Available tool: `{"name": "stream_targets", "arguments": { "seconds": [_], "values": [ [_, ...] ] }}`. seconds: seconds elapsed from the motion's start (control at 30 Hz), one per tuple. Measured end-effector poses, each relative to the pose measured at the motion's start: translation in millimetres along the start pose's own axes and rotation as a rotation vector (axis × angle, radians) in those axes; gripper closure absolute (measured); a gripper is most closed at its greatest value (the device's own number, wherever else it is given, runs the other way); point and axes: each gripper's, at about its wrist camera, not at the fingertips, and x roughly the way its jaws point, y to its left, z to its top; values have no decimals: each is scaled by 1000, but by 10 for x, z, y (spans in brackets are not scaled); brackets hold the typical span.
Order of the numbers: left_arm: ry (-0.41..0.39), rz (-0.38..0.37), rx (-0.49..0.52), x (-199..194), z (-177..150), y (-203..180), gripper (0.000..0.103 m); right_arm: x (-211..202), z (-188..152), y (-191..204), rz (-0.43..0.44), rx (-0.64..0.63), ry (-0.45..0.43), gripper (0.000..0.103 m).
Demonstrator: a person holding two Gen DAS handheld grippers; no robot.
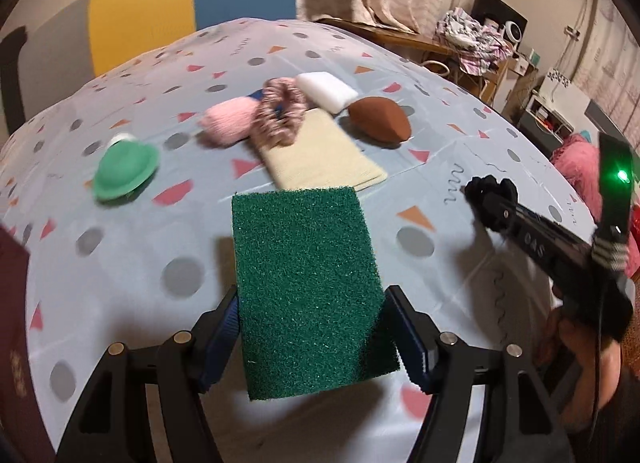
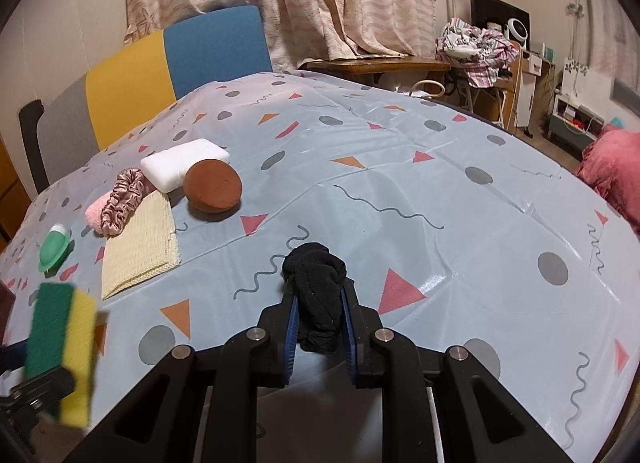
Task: Organize rigid objects
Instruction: 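Lift the scrub sponge with the left gripper and carry it over the gold tray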
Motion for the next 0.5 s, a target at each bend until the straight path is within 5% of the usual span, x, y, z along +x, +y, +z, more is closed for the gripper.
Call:
{"name": "stream_targets", "arguments": {
  "seconds": [0.5],
  "values": [
    [-104,34,-114,-990,-632,741,32,-46,-20,272,-29,-142,-17,84]
  ]
}}
